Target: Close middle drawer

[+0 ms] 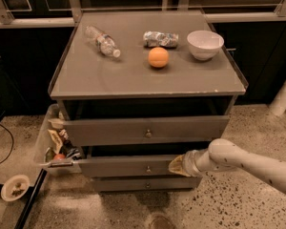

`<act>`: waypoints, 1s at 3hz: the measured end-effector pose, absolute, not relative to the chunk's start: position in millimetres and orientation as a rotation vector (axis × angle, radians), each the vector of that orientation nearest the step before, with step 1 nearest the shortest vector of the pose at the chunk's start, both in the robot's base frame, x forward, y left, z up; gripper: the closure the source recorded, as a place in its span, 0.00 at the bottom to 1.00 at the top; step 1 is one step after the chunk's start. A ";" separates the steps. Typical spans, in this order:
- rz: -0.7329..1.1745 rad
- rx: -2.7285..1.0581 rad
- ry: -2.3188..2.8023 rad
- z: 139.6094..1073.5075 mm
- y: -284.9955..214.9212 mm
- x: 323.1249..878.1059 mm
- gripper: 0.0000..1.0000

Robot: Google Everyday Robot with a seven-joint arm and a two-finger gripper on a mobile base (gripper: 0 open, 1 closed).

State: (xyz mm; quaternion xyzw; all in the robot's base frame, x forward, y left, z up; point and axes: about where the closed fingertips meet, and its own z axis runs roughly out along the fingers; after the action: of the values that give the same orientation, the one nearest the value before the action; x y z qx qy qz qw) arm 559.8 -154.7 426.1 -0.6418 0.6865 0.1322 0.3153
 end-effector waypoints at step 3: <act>0.349 -1.691 1.808 426.0 -154.6 559.8 0.17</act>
Offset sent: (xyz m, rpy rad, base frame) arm 0.0000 0.0000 0.0000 0.0000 0.0000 0.0000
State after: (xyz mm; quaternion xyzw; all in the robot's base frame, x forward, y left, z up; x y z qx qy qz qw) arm 559.8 -154.6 426.0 -0.6418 0.6864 0.1323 0.3153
